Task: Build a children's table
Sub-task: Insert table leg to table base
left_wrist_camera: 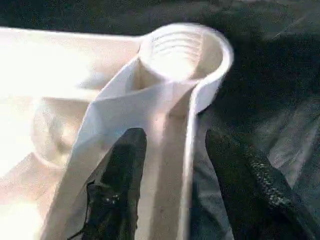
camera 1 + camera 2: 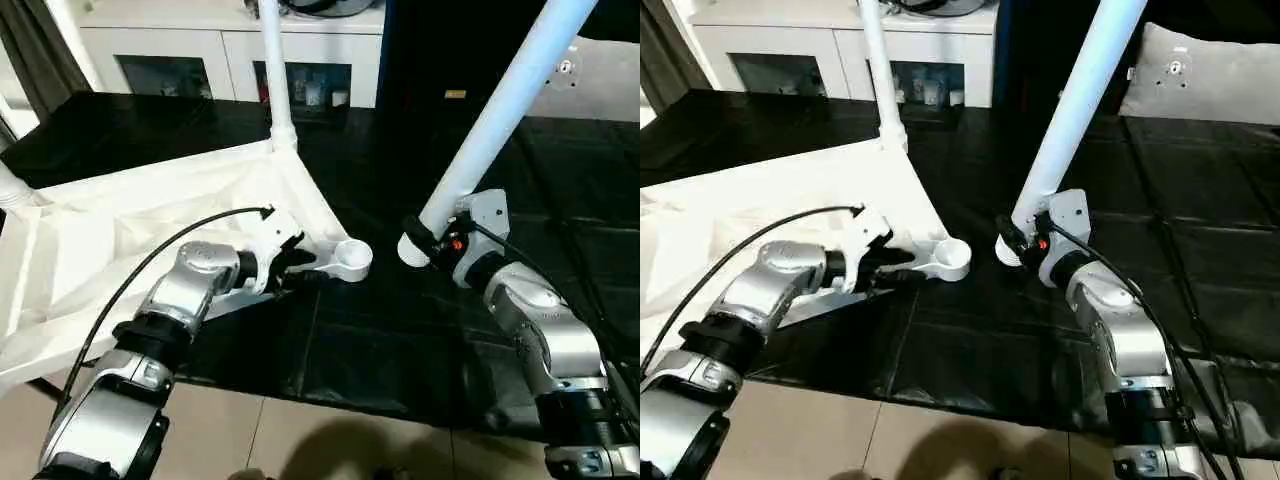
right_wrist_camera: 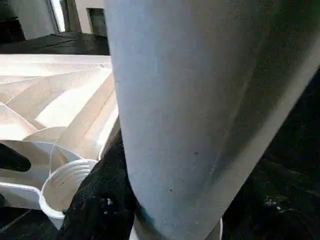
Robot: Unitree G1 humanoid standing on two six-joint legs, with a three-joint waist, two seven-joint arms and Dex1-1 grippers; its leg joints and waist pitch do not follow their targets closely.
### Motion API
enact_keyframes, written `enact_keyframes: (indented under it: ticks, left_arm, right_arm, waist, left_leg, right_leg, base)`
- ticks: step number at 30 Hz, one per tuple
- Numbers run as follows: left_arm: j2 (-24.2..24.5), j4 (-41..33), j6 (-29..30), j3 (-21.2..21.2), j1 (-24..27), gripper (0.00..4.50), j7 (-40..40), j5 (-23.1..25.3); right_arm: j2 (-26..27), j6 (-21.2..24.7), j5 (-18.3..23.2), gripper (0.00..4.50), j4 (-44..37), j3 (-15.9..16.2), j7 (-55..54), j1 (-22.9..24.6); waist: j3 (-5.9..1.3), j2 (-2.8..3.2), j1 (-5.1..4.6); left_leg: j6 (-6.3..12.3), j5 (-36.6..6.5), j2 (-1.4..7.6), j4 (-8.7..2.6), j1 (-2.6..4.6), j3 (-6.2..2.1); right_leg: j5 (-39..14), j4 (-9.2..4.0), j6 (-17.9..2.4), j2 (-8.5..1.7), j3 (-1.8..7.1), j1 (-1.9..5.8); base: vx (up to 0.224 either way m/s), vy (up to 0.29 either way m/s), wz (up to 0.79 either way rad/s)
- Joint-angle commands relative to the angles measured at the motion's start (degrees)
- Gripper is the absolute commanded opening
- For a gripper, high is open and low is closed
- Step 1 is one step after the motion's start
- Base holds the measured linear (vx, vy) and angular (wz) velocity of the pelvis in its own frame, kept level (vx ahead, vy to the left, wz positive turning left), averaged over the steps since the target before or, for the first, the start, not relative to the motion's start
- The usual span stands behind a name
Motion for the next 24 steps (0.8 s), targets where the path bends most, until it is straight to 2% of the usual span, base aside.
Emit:
enact_keyframes:
  ticks: [1, 2, 4, 6, 14, 22, 24]
  left_arm:
    - [0.49, 2.68, -2.14, -0.04, -1.58, 2.31, 1.11, 1.56]
    - [0.49, 2.68, -2.14, -0.04, -1.58, 1.95, 1.11, 1.56]
    - [0.7, 4.41, -3.84, -0.69, -2.03, 1.92, -0.73, 2.0]
    - [0.64, 5.35, -4.56, -0.77, -2.21, 1.65, -2.01, 1.86]
    - [0.69, 10.61, -7.84, -2.01, -3.92, 1.06, -5.78, 3.57]
    - [1.06, 12.46, -9.5, -2.99, -4.6, 0.27, -7.12, 5.31]
    - [1.28, 12.51, -10.01, -3.42, -4.61, 0.2, -7.76, 5.96]
  right_arm:
    - [0.1, 0.9, 0.88, 1.88, -1.12, 0.25, 0.34, 0.26]
    - [0.1, 0.9, 0.88, 1.88, -1.12, 0.25, 0.34, 0.26]
    - [0.19, 1.04, 0.76, 1.88, -1.09, 0.39, 0.41, 0.23]
    - [0.23, 1.13, 0.77, 1.88, -1.09, 0.42, 0.42, 0.23]
    - [0.15, 1.52, 0.56, 1.88, -0.95, 0.44, 0.86, 0.18]
    - [-0.31, 2.67, 0.81, 1.88, -1.6, 1.18, 2.3, -0.64]
    - [-0.57, 3.61, 1.15, 1.88, -2.17, 1.86, 3.49, -1.11]
  waist:
    - [-4.43, -0.27, 0.31]
    - [-4.47, -0.2, 0.41]
    - [-4.35, -0.28, 0.54]
    - [-4.35, -0.27, 0.62]
    - [-4.5, -0.21, 0.83]
    - [-4.45, -0.27, 0.85]
    - [-4.42, -0.26, 0.86]
  left_leg:
    - [3.93, -4.81, -0.22, -3.21, -0.59, 0.54]
    - [3.92, -4.61, -0.19, -3.21, -0.54, 0.52]
    - [4.0, -4.54, -0.17, -3.25, -0.53, 0.57]
    - [3.83, -4.74, -0.15, -3.26, -0.55, 0.58]
    - [3.86, -3.85, 0.0, -3.21, -0.55, 0.5]
    - [3.83, -4.3, -0.1, -3.22, -0.59, 0.55]
    - [3.99, -4.58, -0.1, -3.24, -0.55, 0.53]
  right_leg:
    - [-13.65, -4.14, -6.59, -2.91, 2.35, 5.23]
    - [-13.63, -4.08, -6.64, -3.0, 2.39, 5.23]
    - [-14.24, -4.22, -6.66, -3.0, 2.42, 5.1]
    - [-14.92, -4.26, -6.52, -3.14, 2.46, 5.13]
    - [-12.26, -3.83, -7.45, -3.22, 2.57, 5.23]
    - [-13.15, -3.9, -7.53, -3.24, 2.57, 5.38]
    - [-13.92, -4.04, -7.25, -3.24, 2.54, 5.44]
  base:
    - [0.0, 0.0, 0.0]
    - [0.0, 0.0, 0.0]
    - [0.0, 0.0, 0.0]
    - [0.0, 0.0, 0.0]
    - [0.0, 0.0, 0.0]
    - [0.0, 0.0, 0.0]
    - [0.0, 0.0, 0.0]
